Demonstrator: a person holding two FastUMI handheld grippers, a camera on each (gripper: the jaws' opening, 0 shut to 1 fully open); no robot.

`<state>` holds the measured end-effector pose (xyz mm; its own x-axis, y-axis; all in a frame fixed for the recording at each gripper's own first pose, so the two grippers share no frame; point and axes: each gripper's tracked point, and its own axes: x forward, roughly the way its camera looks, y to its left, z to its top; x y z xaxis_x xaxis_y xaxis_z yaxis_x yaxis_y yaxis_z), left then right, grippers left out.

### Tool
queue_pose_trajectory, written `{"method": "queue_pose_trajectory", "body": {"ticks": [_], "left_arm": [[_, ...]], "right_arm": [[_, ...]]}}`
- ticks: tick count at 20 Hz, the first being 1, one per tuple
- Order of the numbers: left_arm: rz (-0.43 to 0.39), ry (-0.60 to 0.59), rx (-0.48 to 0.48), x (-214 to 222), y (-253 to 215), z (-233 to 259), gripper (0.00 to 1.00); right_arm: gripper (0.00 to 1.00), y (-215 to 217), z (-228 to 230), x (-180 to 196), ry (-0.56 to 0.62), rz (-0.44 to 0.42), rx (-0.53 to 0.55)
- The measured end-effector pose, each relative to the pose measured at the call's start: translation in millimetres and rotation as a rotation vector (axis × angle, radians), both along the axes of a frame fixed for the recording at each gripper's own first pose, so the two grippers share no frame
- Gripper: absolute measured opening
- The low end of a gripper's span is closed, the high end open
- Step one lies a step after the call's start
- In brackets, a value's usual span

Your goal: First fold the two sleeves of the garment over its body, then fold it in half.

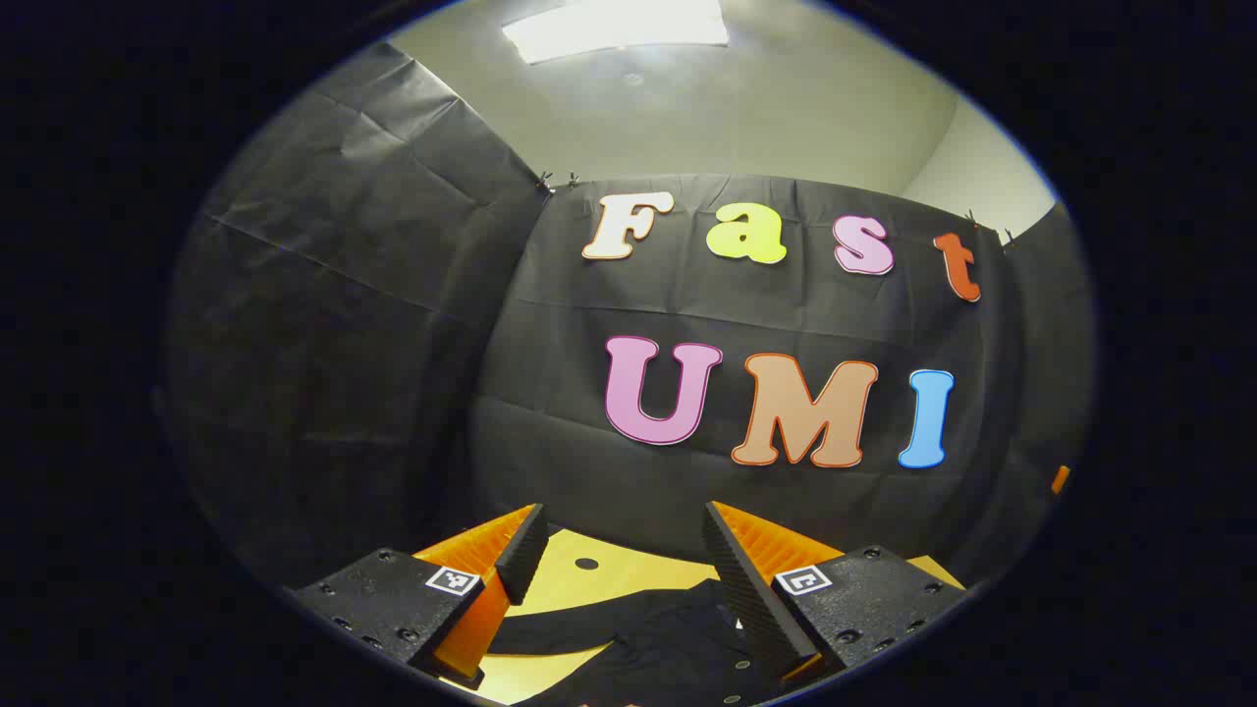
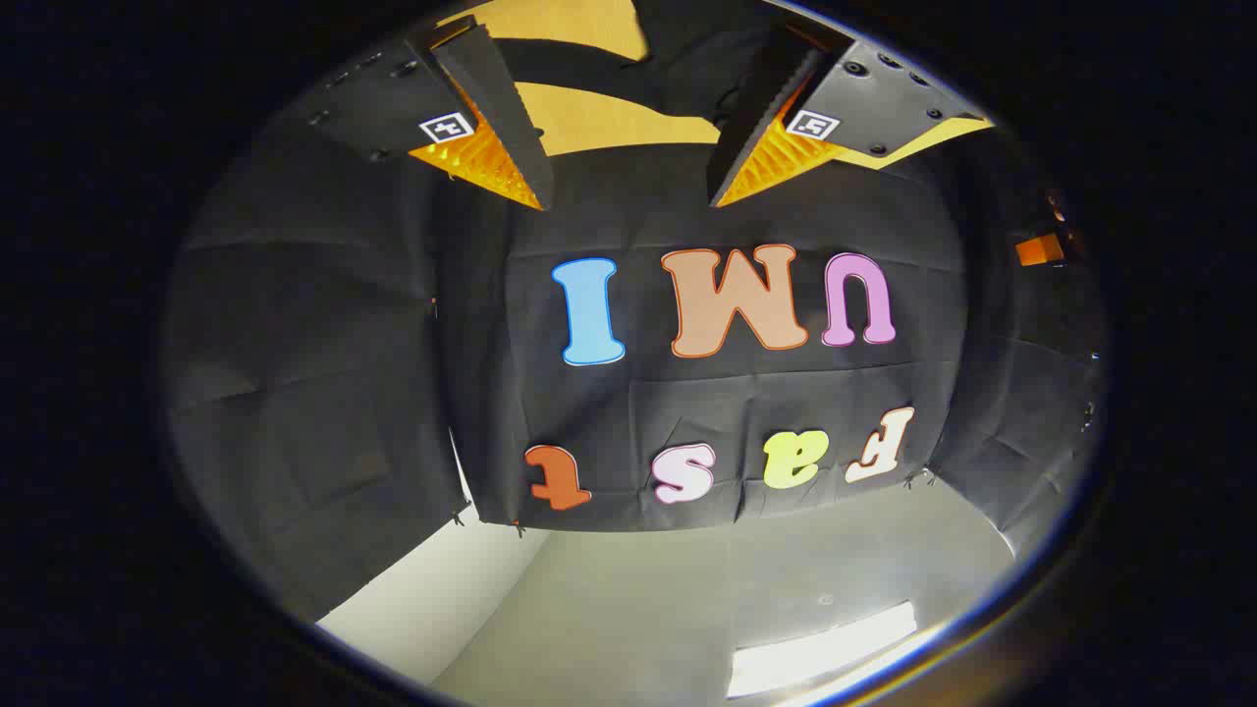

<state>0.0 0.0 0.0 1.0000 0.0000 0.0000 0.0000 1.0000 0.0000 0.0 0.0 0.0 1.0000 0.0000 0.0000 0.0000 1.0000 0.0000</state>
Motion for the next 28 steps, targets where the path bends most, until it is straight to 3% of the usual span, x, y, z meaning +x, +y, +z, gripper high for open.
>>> {"method": "queue_pose_trajectory", "body": {"ticks": [28], "left_arm": [[0.028,0.033,-0.035,-7.8,19.5,-15.2,0.92]], "right_arm": [[1.00,-1.7,14.4,-2.7,-0.034,-0.004,0.014]]}}
